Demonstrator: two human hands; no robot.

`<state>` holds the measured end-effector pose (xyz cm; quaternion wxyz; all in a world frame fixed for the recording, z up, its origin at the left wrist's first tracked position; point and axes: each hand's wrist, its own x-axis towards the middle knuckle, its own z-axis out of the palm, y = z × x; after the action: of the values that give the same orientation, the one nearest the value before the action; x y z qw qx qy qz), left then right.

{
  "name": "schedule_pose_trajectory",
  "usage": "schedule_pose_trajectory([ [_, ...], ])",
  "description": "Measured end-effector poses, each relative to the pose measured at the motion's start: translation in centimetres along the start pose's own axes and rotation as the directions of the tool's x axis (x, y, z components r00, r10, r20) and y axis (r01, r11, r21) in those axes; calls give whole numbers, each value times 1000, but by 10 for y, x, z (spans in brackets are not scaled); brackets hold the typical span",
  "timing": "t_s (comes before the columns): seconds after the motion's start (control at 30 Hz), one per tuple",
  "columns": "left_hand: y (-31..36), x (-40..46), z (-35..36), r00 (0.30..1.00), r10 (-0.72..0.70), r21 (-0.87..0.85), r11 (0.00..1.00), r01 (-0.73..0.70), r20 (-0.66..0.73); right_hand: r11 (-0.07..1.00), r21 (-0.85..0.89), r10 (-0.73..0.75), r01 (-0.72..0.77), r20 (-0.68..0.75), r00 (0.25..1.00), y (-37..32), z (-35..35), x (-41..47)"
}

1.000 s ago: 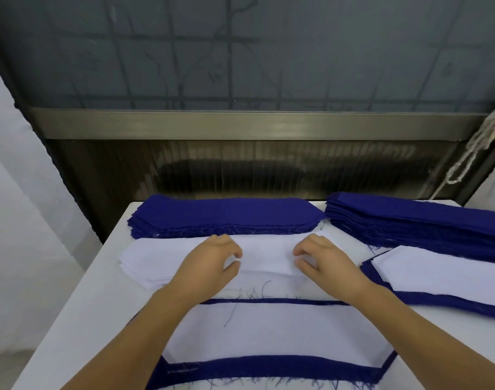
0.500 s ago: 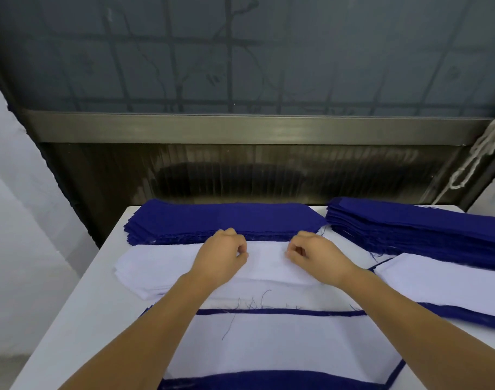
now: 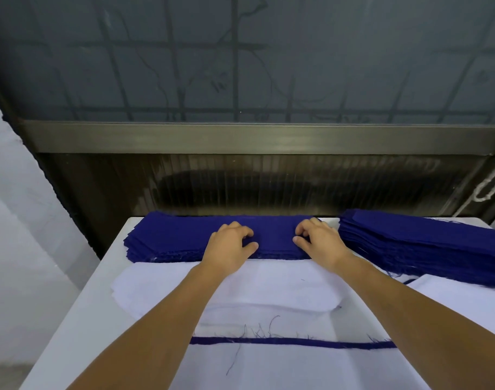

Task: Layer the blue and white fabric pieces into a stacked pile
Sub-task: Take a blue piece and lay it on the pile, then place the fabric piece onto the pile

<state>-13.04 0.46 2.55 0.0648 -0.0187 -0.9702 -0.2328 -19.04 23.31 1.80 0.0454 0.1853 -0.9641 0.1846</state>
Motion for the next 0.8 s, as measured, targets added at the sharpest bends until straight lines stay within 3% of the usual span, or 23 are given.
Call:
schedule_pose_trajectory([
  [0.2,4,8,0,999,-29,0,1000,29,24,996,-58,-70,71,23,997,3,-1,14],
  [0.27,6,9,-1,998,-42,-6,999,43,37,984,-131,-114,120,54,992,5,-1,18],
  [0.37,8,9,-5,996,-66,-33,997,68,65,922,-324,-146,213,218,965,8,1,28],
  [0.47,9,11,-7,993,-79,-60,995,84,82,890,-387,-167,242,217,962,10,0,30],
  [0.67,12,15,-4,989,-137,-85,986,141,52,996,-26,-80,85,163,983,11,-4,24],
  [0.8,13,19,0,986,-162,-91,982,165,39,997,-4,-74,75,152,986,9,-4,21],
])
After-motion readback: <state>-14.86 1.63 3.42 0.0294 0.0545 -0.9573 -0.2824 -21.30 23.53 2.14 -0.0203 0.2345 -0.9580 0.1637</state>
